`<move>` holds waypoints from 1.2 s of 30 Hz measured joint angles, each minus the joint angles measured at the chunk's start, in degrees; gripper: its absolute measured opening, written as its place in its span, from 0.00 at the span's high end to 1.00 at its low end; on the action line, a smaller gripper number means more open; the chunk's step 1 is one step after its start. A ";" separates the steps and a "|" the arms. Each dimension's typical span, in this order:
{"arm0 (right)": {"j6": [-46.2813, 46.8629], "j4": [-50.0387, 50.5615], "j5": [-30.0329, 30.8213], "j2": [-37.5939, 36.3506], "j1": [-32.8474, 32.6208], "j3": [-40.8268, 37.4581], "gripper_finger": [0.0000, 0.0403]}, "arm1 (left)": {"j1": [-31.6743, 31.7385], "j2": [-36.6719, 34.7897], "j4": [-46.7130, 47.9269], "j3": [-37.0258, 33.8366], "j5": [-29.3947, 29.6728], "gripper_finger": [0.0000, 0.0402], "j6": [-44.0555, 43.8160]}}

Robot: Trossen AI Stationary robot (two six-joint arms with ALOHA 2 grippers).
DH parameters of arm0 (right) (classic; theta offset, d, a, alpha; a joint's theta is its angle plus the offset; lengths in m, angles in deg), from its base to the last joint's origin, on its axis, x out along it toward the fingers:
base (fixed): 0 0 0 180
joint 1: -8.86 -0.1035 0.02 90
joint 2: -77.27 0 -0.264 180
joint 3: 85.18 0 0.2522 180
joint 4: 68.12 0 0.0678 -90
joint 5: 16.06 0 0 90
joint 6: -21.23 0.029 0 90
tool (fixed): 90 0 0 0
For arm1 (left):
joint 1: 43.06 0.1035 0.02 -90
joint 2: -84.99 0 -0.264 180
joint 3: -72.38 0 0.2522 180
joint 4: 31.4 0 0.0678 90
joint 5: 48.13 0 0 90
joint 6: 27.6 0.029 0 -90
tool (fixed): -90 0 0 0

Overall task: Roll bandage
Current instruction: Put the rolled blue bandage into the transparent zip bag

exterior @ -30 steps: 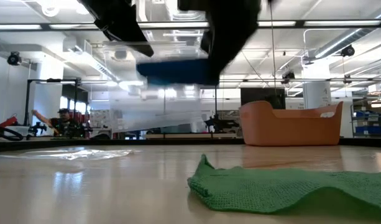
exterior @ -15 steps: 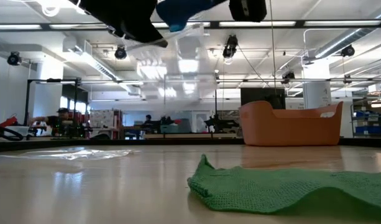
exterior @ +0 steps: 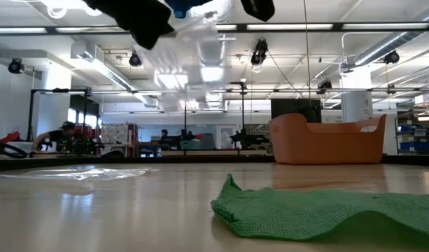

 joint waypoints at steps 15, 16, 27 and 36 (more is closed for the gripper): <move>-0.27 -16.84 -3.99 -0.94 -2.04 -13.15 0.91 | -2.13 -3.85 -4.73 -6.11 -2.52 1.00 -7.07; -0.29 -20.38 -4.26 -0.96 -1.74 -14.91 0.91 | -2.13 -3.85 -5.95 -6.99 -2.51 1.00 -7.24; 4.51 -70.31 -12.91 -1.35 3.24 -35.33 0.91 | -1.96 -3.85 -19.57 -12.66 -4.83 1.00 -8.45; 10.44 -85.98 -18.76 1.07 7.00 -41.09 0.91 | 2.95 -3.85 -25.51 -10.48 -12.14 1.00 -1.35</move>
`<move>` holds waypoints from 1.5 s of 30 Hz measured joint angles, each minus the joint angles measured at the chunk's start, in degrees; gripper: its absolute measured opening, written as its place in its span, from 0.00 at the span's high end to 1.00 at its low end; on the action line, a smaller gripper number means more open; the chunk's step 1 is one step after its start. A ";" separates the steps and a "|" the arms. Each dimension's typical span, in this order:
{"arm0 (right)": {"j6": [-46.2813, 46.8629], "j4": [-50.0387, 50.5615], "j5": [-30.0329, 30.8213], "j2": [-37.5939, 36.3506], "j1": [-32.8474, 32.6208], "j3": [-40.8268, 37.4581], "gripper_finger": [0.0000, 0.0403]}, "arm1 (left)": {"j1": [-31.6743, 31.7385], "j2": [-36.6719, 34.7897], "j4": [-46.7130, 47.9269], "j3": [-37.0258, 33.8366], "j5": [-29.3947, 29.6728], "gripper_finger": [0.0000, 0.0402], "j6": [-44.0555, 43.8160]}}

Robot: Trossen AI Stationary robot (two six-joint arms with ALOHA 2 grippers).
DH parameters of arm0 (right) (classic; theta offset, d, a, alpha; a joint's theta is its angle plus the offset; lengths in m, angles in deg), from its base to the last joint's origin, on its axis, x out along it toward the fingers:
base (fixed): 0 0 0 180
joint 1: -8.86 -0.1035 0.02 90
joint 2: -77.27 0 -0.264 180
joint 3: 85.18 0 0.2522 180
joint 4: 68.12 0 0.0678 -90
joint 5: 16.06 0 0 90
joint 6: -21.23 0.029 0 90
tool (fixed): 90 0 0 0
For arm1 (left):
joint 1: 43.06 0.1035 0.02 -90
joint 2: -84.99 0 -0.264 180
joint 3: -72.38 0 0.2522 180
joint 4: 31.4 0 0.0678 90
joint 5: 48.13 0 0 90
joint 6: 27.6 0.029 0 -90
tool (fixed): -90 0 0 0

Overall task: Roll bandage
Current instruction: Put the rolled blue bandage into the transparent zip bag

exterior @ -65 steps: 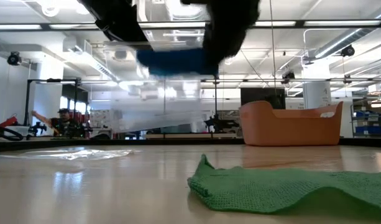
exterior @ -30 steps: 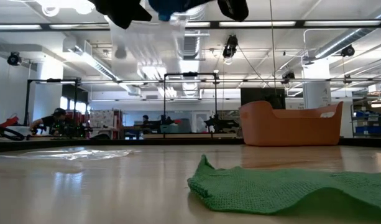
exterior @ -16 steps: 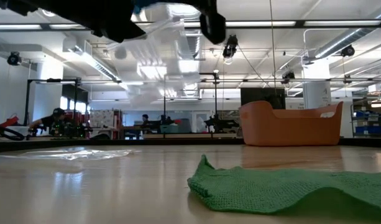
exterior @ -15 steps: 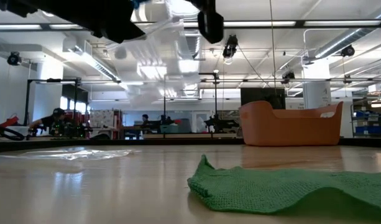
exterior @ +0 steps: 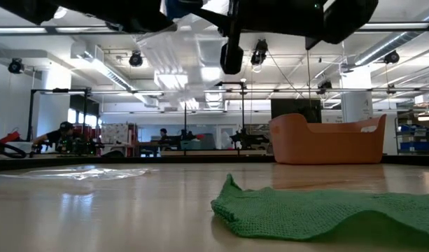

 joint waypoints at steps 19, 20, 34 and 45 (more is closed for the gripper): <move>4.26 -11.30 2.39 -0.61 1.43 -4.94 0.92 | 0.49 0.00 -0.05 7.22 -1.58 1.00 5.72; 4.45 -11.28 2.64 -0.61 1.43 -4.98 0.92 | 0.47 0.00 -0.28 7.42 -1.60 1.00 5.66; 6.40 -15.27 3.35 -0.52 1.34 -5.38 0.92 | -0.25 0.91 2.05 9.17 -5.23 1.00 4.11; 5.69 -20.79 11.87 -0.42 1.26 -5.66 0.92 | -0.12 4.31 4.00 9.00 -4.45 1.00 -0.83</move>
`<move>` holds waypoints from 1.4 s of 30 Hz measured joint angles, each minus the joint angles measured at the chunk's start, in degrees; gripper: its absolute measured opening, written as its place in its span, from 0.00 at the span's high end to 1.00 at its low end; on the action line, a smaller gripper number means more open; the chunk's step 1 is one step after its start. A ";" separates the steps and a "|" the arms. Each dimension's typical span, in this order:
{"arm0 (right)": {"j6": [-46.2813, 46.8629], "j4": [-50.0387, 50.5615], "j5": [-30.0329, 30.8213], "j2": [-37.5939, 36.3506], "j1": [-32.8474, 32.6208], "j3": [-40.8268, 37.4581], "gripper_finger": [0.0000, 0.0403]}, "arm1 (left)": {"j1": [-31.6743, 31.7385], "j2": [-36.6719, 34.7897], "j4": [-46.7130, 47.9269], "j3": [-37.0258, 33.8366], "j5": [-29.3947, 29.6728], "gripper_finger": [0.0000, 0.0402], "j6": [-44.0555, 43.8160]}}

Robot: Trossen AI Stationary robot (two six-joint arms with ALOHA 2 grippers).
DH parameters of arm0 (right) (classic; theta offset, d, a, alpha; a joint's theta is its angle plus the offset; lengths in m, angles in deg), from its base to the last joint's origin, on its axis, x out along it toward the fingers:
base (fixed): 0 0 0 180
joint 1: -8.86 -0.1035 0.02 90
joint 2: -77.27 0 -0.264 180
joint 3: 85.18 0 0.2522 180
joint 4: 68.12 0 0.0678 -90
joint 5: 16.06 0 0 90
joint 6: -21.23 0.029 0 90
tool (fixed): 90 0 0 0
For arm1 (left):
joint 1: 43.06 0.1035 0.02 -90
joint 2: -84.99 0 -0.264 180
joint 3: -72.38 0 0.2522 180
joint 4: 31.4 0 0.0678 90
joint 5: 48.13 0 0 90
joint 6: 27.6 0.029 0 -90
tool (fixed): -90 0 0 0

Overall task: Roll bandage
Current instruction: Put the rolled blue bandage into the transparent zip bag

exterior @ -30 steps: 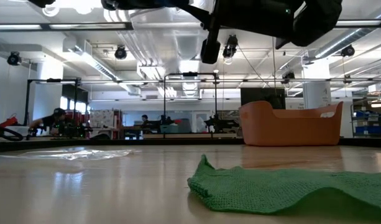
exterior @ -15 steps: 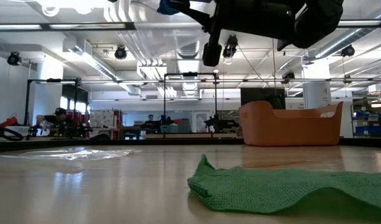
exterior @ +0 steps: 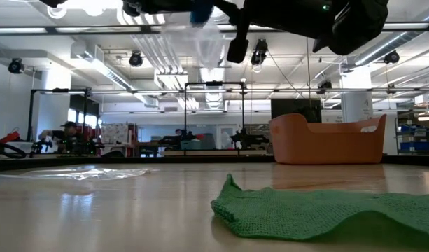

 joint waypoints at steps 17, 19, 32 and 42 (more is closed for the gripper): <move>5.89 6.89 -3.33 -0.55 0.65 -0.40 0.92 | -0.61 -0.11 1.63 -0.19 -1.46 1.00 -0.41; 7.47 9.09 -3.74 -0.62 0.83 -0.40 0.92 | -0.83 -0.11 2.33 -0.20 -1.20 1.00 -0.56; 5.45 19.90 5.48 -0.07 1.44 -0.78 0.82 | -2.16 -0.42 7.87 0.21 1.78 1.00 -11.91; 2.04 20.93 8.27 -0.66 1.17 1.85 0.66 | -1.77 -0.44 19.98 0.50 0.14 1.00 -29.85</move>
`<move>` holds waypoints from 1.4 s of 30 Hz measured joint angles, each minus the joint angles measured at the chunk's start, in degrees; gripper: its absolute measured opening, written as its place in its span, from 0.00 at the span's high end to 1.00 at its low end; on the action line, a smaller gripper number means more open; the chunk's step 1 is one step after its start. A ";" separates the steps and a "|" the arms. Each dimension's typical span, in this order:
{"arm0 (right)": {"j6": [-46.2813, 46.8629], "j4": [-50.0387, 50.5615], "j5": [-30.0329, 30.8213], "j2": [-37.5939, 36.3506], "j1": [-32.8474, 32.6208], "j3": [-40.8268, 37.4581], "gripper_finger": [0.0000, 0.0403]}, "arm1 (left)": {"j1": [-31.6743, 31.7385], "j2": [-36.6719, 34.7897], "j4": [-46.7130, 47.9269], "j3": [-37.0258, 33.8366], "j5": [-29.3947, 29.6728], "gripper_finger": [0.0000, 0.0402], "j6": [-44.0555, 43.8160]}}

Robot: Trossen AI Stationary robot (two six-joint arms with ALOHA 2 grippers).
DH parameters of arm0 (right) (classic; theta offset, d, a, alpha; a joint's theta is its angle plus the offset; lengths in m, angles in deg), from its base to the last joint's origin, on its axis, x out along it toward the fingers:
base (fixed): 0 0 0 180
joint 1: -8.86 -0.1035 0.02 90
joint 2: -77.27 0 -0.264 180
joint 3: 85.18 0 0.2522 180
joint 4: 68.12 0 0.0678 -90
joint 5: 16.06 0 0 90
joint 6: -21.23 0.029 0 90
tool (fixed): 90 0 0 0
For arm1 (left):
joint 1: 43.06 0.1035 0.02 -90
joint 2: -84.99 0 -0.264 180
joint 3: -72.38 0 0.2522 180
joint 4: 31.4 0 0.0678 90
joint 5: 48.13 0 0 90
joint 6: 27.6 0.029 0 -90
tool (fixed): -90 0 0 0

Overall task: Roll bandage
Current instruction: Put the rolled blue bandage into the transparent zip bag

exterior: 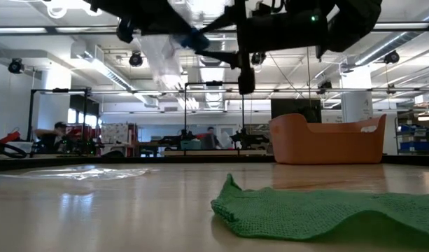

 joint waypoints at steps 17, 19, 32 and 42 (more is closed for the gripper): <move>-20.62 36.71 -3.71 -3.14 -3.20 15.36 0.49 | 0.54 -2.26 8.80 -0.17 -0.47 1.00 -14.76; -23.76 45.74 -3.97 -3.49 -3.86 18.22 0.48 | 0.31 -3.35 10.84 -0.15 -0.22 1.00 -15.88; -65.21 70.10 -3.54 -6.53 -9.84 29.53 0.42 | -0.07 -8.62 18.89 -0.15 -17.29 1.00 -24.66; -83.90 66.21 -3.50 -2.90 -11.77 29.42 0.49 | -0.06 -8.41 18.89 -0.15 -21.73 1.00 -31.79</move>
